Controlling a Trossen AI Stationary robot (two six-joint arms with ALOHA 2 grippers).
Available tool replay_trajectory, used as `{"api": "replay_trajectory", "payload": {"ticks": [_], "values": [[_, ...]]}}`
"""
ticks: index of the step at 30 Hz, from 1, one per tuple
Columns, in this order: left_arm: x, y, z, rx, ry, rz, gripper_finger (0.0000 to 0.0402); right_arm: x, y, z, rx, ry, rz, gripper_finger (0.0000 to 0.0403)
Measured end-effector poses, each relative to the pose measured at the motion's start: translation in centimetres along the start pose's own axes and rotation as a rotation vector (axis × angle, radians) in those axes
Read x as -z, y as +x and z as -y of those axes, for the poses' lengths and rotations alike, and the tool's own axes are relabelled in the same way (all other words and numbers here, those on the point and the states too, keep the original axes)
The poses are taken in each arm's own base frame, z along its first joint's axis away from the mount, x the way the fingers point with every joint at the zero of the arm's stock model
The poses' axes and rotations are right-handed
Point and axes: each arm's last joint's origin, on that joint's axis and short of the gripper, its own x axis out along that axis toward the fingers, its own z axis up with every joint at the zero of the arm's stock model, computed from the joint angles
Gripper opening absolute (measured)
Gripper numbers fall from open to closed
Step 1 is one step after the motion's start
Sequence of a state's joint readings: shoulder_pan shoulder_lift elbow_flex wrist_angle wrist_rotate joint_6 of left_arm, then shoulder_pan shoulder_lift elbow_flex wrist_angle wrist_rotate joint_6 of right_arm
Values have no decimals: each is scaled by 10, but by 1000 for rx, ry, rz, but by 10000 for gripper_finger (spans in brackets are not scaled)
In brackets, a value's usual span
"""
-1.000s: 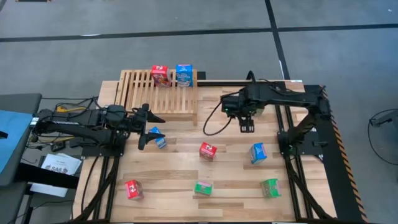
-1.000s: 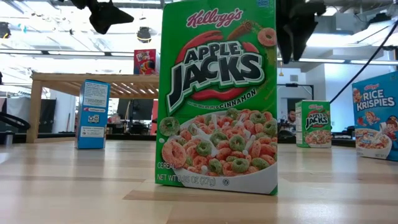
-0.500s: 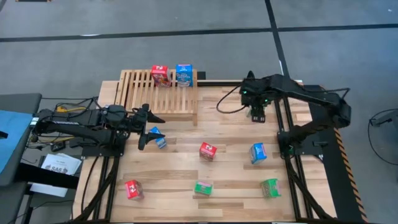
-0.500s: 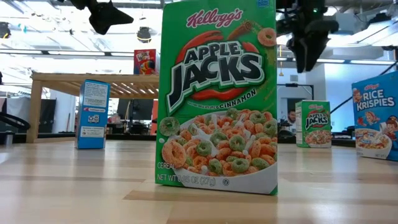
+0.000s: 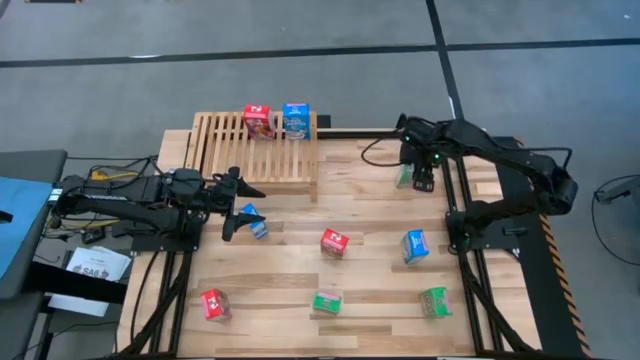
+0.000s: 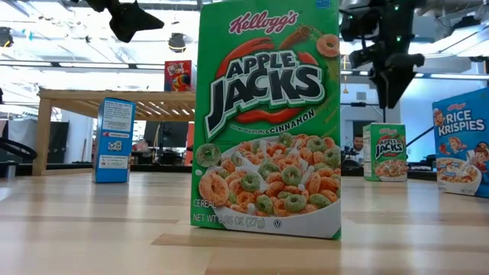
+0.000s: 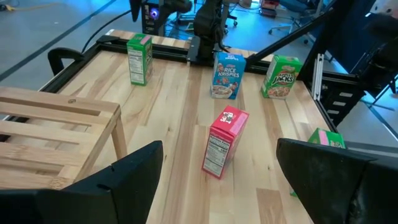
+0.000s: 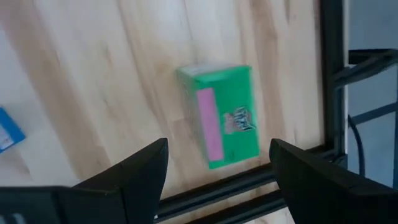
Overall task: Stack cereal on shelf
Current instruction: Put the top right green cereal box on the shelf
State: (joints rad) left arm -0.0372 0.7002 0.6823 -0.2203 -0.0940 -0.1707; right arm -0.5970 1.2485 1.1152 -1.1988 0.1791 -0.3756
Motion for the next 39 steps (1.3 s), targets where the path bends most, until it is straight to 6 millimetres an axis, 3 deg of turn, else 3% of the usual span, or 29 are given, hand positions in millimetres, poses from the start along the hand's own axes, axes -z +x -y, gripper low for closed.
{"api": "replay_trajectory", "payload": {"ticks": [22, 39], "values": [[0, 0, 0, 0, -3, 0, 304, -13, 32, 16, -65, -21, -43, 306], [0, 0, 0, 0, -2, 0, 304, -23, 57, 17, -94, -45, -127, 306]]}}
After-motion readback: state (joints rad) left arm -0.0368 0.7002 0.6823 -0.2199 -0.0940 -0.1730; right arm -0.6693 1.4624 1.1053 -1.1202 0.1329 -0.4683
